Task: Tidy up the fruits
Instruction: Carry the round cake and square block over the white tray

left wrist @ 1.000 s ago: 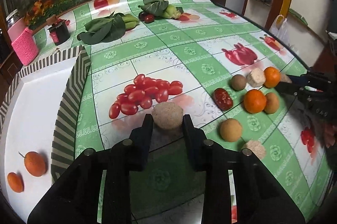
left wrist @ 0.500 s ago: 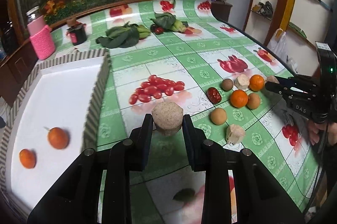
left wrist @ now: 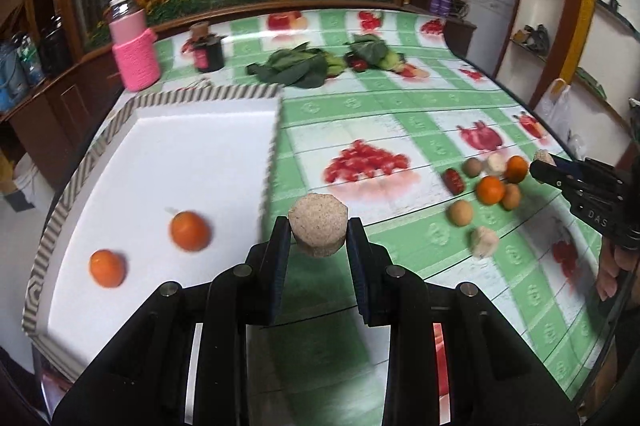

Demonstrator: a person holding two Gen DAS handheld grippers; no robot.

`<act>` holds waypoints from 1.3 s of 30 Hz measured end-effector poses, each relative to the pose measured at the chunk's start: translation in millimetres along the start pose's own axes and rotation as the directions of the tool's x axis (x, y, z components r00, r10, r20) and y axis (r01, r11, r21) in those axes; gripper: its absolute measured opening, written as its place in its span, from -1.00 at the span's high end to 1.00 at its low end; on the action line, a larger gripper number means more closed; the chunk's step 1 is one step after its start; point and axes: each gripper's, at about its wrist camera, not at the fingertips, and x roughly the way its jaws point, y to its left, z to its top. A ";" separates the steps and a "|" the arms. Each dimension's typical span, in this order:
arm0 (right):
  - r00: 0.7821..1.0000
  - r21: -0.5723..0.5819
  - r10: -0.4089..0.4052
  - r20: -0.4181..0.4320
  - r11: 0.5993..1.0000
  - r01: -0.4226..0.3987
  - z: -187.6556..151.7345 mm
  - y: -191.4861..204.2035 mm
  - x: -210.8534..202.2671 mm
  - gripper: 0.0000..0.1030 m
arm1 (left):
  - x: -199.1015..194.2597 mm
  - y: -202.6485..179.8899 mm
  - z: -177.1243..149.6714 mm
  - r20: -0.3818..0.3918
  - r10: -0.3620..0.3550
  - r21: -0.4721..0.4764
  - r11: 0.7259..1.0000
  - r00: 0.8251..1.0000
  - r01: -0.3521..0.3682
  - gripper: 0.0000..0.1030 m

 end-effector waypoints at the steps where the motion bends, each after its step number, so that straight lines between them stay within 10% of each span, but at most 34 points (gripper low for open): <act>1: 1.000 -0.010 0.006 0.001 1.000 -0.006 1.0 6.2 1.2 0.59 | -0.3 3.1 -1.4 -0.003 0.007 -0.005 1.000 1.000 -0.007 0.47; 16: 0.985 -0.117 0.170 -0.011 0.978 -0.170 22.0 103.1 37.2 0.59 | -17.2 72.7 -40.6 -0.038 0.127 -0.082 0.988 0.991 -0.130 0.47; 39: 0.901 -0.273 0.431 -0.051 0.862 -0.428 50.1 264.9 82.6 0.59 | -8.0 98.1 -63.2 -0.046 0.226 -0.157 0.960 0.973 -0.231 0.46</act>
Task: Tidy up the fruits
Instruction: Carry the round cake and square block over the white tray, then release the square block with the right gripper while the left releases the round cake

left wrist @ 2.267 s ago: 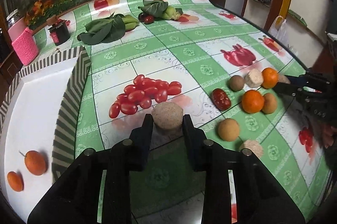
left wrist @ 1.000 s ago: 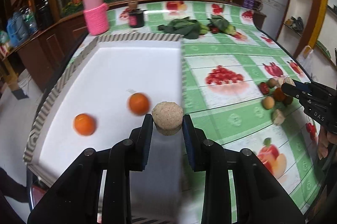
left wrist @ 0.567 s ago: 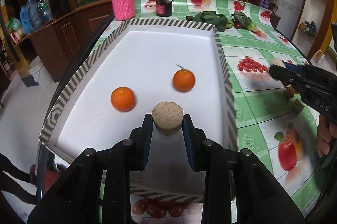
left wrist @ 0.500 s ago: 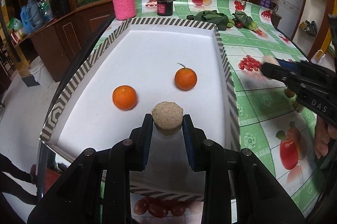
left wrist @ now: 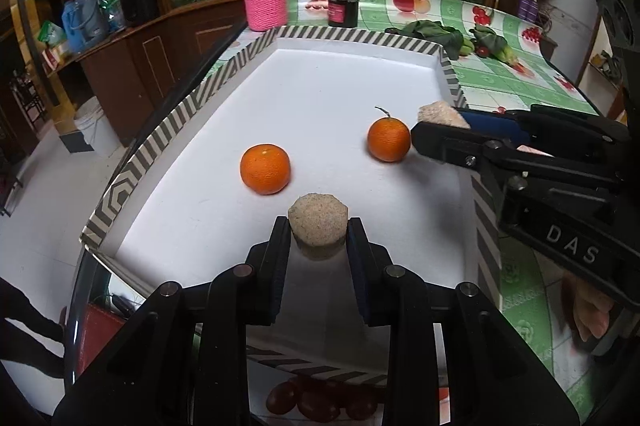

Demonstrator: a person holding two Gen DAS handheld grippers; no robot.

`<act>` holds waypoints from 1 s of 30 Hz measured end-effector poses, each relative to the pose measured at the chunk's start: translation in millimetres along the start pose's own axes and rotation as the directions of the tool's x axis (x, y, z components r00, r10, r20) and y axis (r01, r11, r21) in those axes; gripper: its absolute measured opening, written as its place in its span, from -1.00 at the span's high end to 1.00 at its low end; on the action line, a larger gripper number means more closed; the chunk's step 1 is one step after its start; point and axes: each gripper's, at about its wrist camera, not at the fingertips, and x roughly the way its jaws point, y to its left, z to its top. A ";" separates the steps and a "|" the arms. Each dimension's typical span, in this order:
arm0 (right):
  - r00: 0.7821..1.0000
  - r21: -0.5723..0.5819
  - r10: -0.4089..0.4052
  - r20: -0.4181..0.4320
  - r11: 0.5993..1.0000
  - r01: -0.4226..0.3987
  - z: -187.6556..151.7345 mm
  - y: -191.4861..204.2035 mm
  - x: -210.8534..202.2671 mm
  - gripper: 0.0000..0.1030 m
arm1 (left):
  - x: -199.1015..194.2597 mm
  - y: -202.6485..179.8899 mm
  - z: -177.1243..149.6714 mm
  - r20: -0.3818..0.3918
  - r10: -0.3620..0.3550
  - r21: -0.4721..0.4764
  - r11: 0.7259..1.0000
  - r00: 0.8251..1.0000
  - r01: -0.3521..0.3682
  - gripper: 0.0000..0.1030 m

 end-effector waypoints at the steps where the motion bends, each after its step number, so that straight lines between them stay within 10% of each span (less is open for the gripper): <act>1: 1.000 -0.004 0.007 -0.004 1.000 -0.007 -0.2 1.1 2.6 0.59 | -0.9 1.0 0.7 0.007 -0.005 -0.008 1.000 1.000 0.005 0.46; 30: 0.997 -0.039 -0.020 -0.075 0.999 0.017 -4.6 7.8 17.1 0.59 | 2.2 6.1 1.5 -0.006 0.042 -0.033 0.999 0.999 -0.042 0.46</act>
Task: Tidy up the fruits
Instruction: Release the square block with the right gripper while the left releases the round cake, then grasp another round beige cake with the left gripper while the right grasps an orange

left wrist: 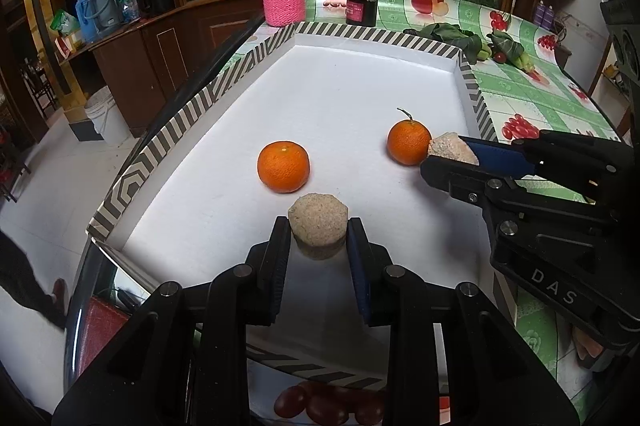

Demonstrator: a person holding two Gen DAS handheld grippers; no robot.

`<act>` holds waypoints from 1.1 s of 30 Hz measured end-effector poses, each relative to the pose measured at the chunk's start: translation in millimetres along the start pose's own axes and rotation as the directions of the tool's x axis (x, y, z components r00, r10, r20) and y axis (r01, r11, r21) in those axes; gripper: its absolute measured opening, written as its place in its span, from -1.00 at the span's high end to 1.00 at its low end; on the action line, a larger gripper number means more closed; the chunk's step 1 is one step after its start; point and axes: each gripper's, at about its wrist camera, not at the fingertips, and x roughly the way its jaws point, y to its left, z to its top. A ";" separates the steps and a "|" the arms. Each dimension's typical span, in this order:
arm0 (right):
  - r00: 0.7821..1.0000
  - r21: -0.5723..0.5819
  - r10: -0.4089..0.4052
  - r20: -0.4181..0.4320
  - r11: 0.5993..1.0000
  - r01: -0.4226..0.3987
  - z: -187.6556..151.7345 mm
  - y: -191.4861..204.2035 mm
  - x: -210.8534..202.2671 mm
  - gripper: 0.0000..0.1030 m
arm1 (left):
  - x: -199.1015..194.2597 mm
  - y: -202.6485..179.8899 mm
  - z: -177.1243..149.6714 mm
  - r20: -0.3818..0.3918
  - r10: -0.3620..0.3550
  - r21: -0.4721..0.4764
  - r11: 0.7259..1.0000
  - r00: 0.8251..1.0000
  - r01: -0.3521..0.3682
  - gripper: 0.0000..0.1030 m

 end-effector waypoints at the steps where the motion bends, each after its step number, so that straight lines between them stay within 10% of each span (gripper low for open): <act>1: 1.000 0.001 -0.007 -0.001 1.000 0.007 -0.1 -0.3 0.1 0.59 | -0.4 -0.9 -0.5 0.001 0.007 0.004 1.000 1.000 -0.007 0.46; 18: 0.997 0.072 -0.022 0.079 0.997 0.016 -2.1 -13.9 -16.4 0.35 | -4.5 6.4 -3.4 0.007 0.011 -0.093 0.996 1.000 -0.010 0.34; 22: 0.990 0.083 -0.058 0.125 0.995 0.048 -3.6 -16.4 -27.0 0.35 | -10.6 4.7 -4.6 0.036 0.017 -0.089 0.996 0.999 -0.013 -0.19; 26: 0.979 0.118 -0.108 0.175 0.989 0.088 -1.4 -31.5 -56.9 0.35 | -15.7 4.6 -4.5 0.065 0.003 -0.092 0.996 0.998 0.003 -0.26; 33: 0.942 0.209 -0.252 0.223 0.956 0.207 -40.0 -105.2 -134.6 0.35 | -53.4 -28.9 1.9 0.192 -0.156 0.015 0.988 0.969 0.156 -0.26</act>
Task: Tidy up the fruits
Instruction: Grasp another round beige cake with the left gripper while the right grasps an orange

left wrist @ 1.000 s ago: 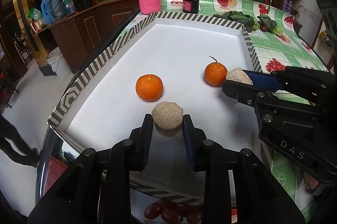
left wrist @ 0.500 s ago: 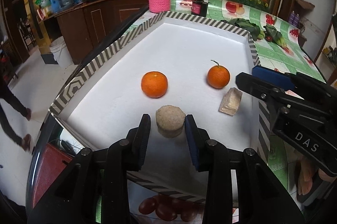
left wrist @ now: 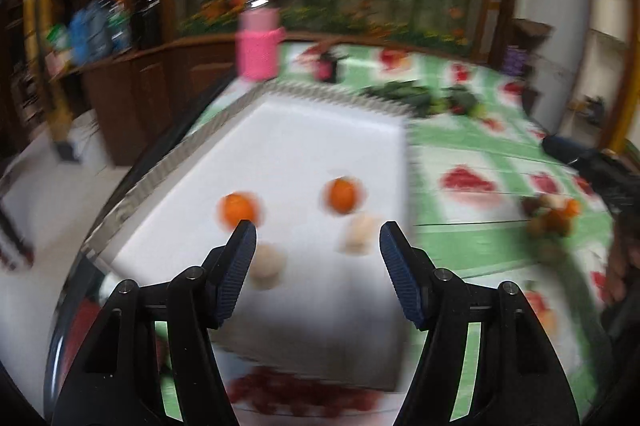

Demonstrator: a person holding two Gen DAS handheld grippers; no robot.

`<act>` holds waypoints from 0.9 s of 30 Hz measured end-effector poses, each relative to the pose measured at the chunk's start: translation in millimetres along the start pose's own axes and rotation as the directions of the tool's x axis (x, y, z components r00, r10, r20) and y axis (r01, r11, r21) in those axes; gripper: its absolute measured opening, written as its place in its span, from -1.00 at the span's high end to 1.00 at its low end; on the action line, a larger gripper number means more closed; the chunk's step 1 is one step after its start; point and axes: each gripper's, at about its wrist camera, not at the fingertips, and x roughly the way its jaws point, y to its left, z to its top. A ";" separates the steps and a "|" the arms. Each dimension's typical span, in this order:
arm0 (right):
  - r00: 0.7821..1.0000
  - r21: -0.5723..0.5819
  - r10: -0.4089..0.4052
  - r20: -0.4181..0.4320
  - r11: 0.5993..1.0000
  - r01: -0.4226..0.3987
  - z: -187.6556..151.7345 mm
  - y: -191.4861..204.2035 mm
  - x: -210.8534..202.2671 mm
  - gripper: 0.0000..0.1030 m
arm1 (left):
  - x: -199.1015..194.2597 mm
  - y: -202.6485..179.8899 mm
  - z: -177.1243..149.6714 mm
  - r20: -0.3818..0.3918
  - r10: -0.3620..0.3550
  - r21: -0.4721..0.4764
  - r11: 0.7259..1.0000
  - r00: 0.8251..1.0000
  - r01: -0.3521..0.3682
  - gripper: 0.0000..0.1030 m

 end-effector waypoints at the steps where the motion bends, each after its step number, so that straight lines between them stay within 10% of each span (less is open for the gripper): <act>1: 0.999 0.001 -0.048 -0.012 0.999 0.048 -8.4 -23.0 -6.7 0.35 | -1.7 -10.8 1.8 -0.004 -0.040 0.032 0.999 0.999 0.040 -0.26; 6: 0.982 0.105 -0.166 -0.091 0.979 0.176 -43.1 -111.0 -22.9 0.35 | 4.1 -83.0 1.2 -0.097 -0.266 0.213 0.936 0.959 0.281 -0.25; 12: 0.971 0.145 -0.129 -0.203 0.976 0.160 -63.6 -146.8 -21.1 0.34 | 36.7 -166.7 3.2 -0.243 -0.354 0.384 0.820 0.903 0.425 -0.25; 27: 0.949 0.164 -0.161 -0.270 0.964 0.210 -71.1 -155.4 -14.4 0.34 | 74.8 -186.3 -8.0 -0.351 -0.360 0.340 0.811 0.864 0.476 -0.23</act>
